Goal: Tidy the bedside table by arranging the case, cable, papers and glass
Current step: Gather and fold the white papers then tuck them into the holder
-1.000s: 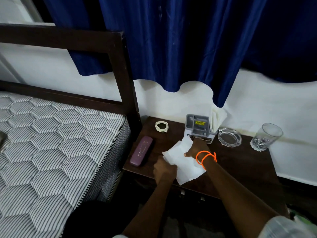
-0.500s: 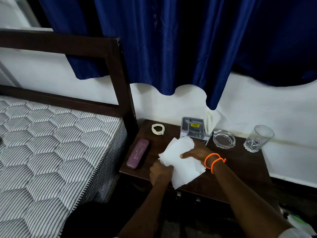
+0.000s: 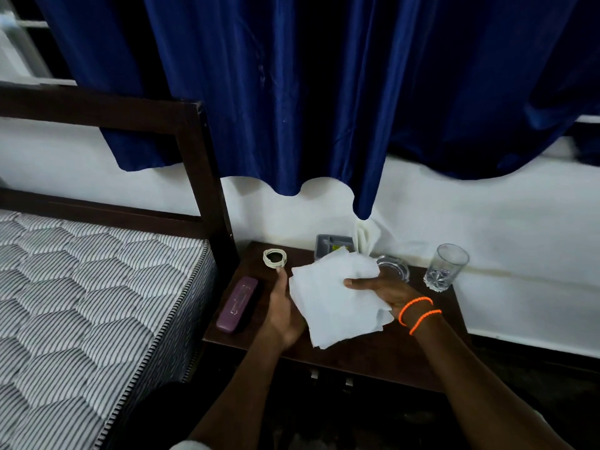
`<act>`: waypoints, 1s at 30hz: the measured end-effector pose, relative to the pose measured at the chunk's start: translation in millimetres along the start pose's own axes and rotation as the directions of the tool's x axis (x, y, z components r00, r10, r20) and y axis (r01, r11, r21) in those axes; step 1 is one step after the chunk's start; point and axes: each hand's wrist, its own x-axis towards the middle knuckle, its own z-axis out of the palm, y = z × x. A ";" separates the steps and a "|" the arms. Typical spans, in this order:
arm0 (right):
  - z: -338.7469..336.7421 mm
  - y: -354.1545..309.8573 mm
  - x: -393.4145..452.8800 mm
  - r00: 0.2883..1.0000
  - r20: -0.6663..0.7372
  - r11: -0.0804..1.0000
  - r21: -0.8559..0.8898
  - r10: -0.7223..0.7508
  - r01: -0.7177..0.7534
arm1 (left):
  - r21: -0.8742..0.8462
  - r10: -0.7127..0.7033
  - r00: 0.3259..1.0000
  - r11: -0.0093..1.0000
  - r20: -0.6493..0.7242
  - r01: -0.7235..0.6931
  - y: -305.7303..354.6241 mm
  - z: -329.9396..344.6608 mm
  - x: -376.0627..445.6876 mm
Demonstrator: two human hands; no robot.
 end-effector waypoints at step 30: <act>19.7 60.6 -0.6 0.887 -0.323 0.943 -0.084 -0.331 0.321 | 0.659 0.389 0.920 0.705 -0.049 -0.263 -21.5 -12.9 15.9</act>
